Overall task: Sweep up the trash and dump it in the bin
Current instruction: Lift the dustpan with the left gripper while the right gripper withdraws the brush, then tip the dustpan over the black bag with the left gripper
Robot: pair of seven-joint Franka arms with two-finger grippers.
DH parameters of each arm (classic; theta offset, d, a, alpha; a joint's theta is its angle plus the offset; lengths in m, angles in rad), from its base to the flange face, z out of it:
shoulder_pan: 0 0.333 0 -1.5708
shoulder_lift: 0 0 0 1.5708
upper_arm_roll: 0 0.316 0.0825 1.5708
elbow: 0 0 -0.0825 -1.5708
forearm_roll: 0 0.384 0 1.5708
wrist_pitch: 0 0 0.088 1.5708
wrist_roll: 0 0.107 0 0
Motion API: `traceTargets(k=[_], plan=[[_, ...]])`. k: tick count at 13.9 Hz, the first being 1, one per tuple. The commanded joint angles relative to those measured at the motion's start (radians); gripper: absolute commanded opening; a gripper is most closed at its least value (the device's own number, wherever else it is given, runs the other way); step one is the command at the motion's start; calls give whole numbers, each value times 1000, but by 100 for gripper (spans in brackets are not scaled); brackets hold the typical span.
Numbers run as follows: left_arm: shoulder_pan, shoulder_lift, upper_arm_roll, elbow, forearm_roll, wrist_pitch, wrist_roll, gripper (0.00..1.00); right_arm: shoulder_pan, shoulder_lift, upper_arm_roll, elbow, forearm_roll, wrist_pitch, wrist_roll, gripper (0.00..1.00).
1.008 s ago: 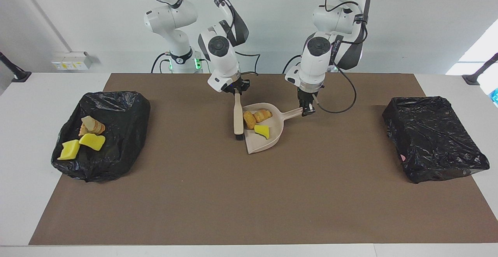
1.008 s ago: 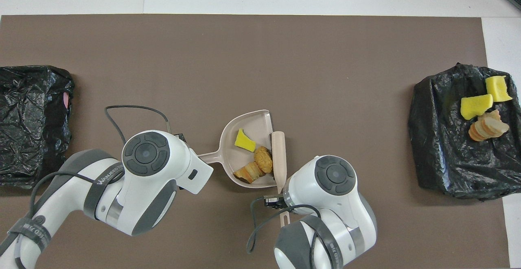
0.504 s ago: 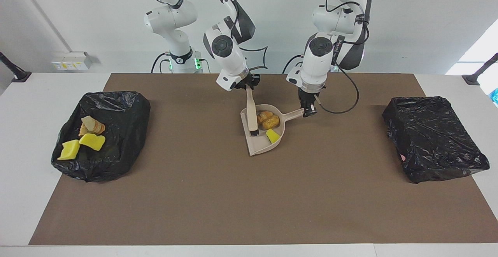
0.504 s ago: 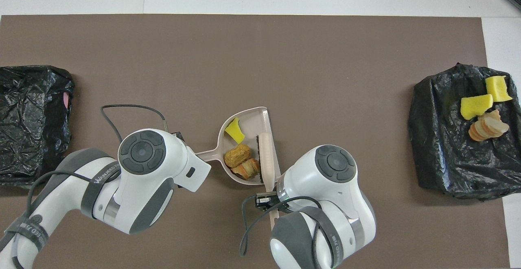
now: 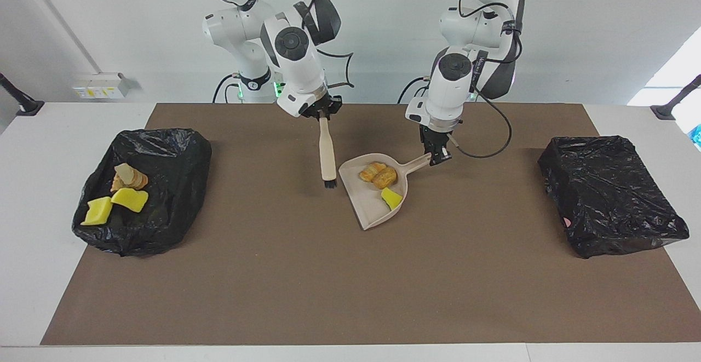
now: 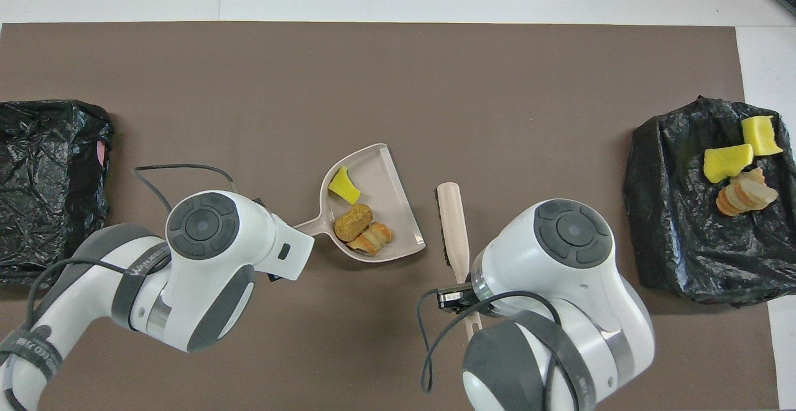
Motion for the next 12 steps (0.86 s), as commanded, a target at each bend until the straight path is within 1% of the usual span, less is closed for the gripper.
traceTargets(k=[1,3,4,6,9,10,12], plan=[[92,-48,-2,36,-60,-45,7,0,13,-54,19,-3,-52,-19,77,0],[163,-77,1,80,-126,-117,61,0,60,-79,30,-18,-50,-16,129,0],[189,-82,3,103,-143,-153,85,0,78,-90,31,-29,-49,-11,154,0],[226,-83,9,139,-149,-194,104,0,153,-91,31,-44,-43,4,209,0],[293,-117,12,166,-149,-205,131,0,275,-71,31,-95,-40,128,333,0],[319,-128,12,175,-149,-225,148,0,301,-48,31,-103,-40,174,365,0],[396,-132,12,212,-149,-294,205,0,341,-13,31,-104,-40,226,410,0]])
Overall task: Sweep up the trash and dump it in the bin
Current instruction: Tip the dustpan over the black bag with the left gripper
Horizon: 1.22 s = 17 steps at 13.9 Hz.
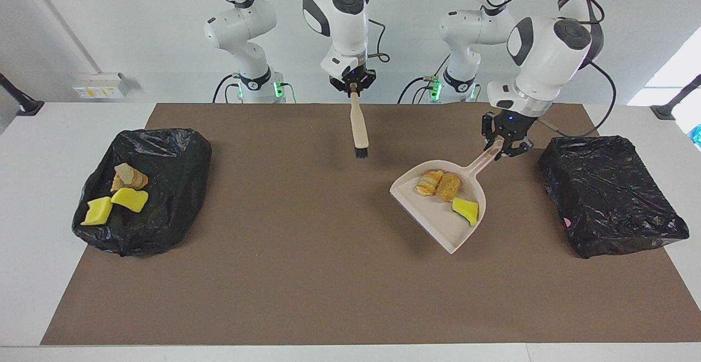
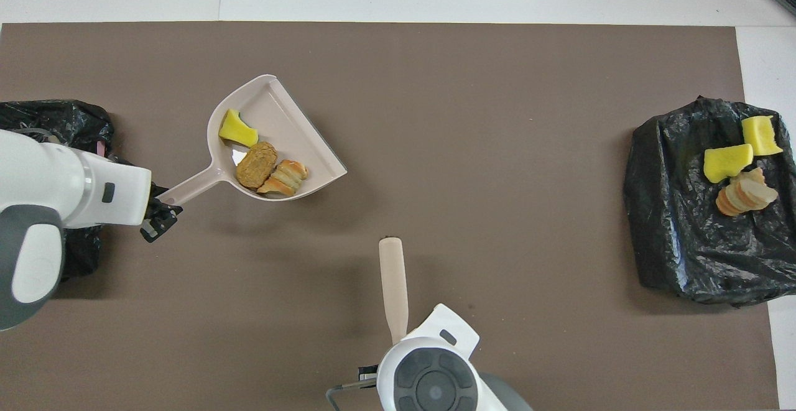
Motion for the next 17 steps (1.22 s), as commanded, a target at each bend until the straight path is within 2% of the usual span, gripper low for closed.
traceTargets(k=[1,7,10,12,13,14,17], plan=[[103,-21,-3,57,-19,-107,92,0,38,41,-2,-10,-15,79,62,0],[420,13,7,166,-19,-195,394,0,134,165,-2,-28,-27,215,122,0],[578,40,8,224,-19,-209,507,0,137,180,-2,-40,-27,242,124,0],[690,114,11,348,-19,-265,620,0,136,182,-2,-42,-27,239,124,0],[710,157,11,414,-2,-288,653,0,130,186,-2,-36,-27,225,127,39],[724,186,13,455,12,-296,668,0,128,187,-2,-28,-32,208,128,99],[740,243,17,503,153,-264,768,0,122,182,-10,39,-35,116,127,100]])
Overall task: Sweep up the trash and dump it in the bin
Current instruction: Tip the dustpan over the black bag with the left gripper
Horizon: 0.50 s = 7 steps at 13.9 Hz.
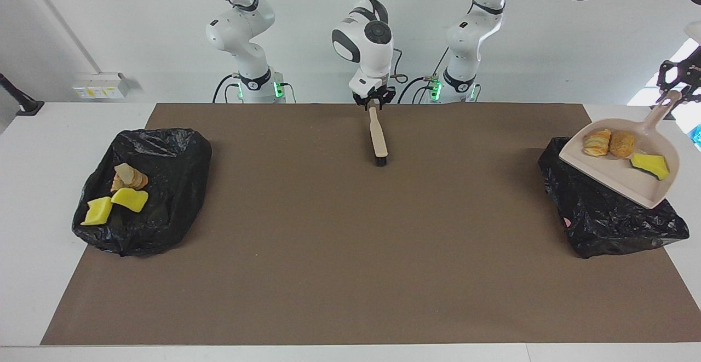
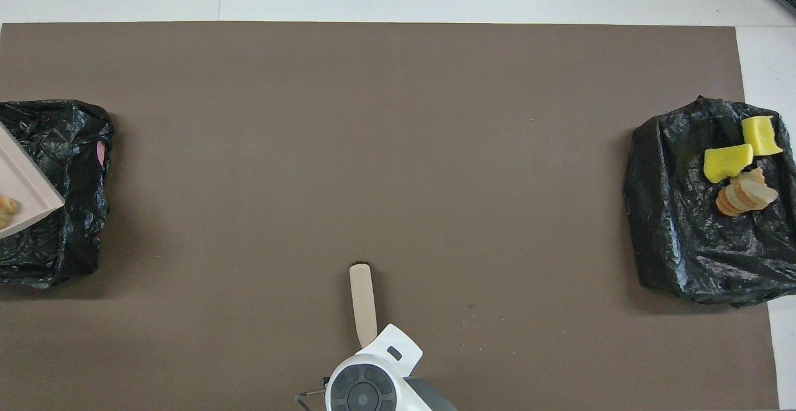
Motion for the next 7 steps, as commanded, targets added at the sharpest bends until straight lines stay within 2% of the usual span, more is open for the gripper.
traceTargets(k=[1,4,7], plan=[[3,75,-11,86,100,4,77,0,-14,-20,-9,69,-32,-109,35,100],[-15,87,-20,89,251,72,82,0,-72,-54,-9,125,-53,-206,14,100],[-95,112,-25,107,380,104,148,0,-148,-101,-9,174,-75,-300,-86,100]])
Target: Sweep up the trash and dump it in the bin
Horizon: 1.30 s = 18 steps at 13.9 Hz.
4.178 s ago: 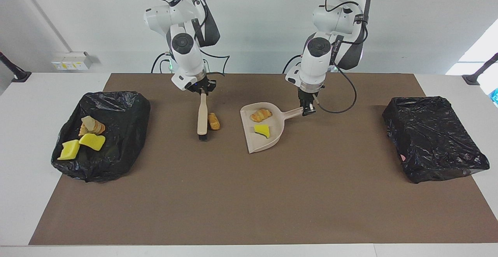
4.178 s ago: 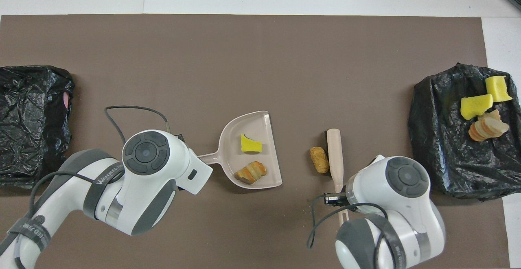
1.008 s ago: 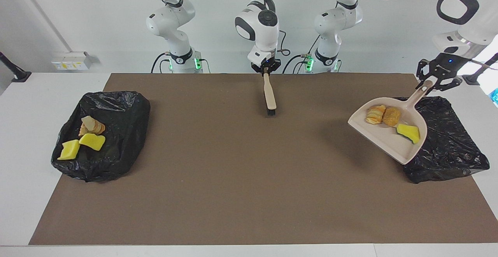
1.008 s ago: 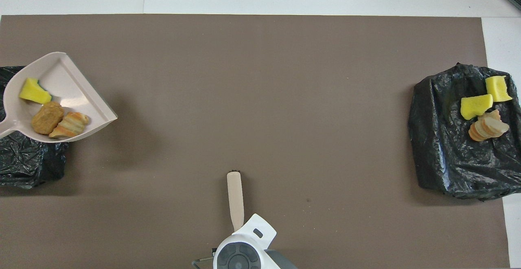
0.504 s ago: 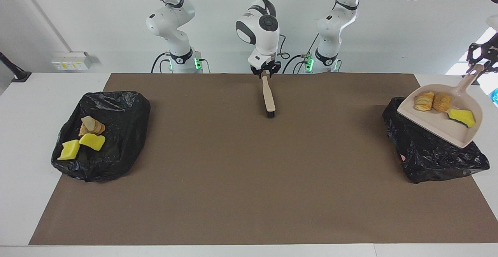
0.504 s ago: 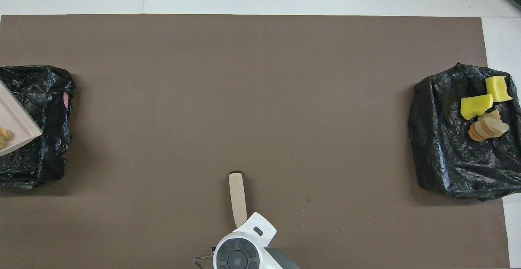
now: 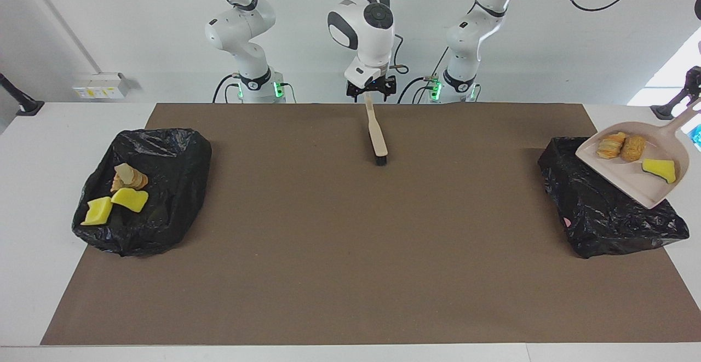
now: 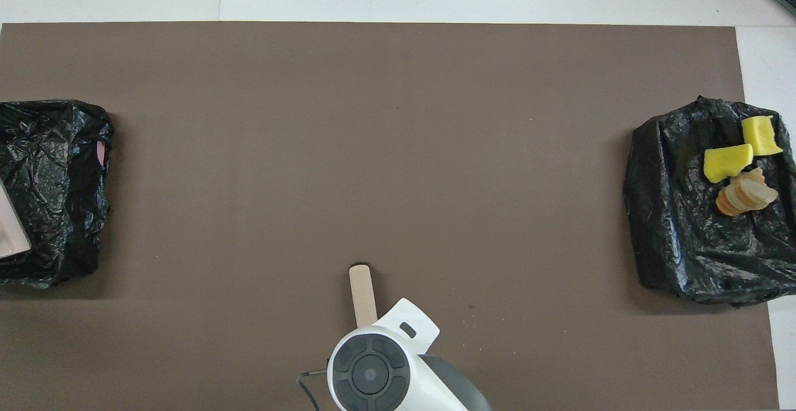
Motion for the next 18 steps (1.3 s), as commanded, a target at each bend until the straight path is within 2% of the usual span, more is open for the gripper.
traceTargets(k=[1,3,6,11,15,18], plan=[[-94,37,7,62,121,7,41,0,-83,-37,5,60,-22,-108,-108,100],[-145,51,7,74,202,8,57,0,-144,-36,8,139,-65,-210,-196,100],[-189,50,7,109,303,12,106,0,-231,-36,6,227,-108,-298,-320,100],[-217,42,-20,160,382,2,112,0,-440,-37,5,353,-134,-393,-600,100],[-229,34,-29,163,391,7,107,0,-578,-37,-5,371,-147,-401,-805,100],[-262,16,-36,154,437,22,83,0,-676,-37,-5,371,-154,-383,-813,100]])
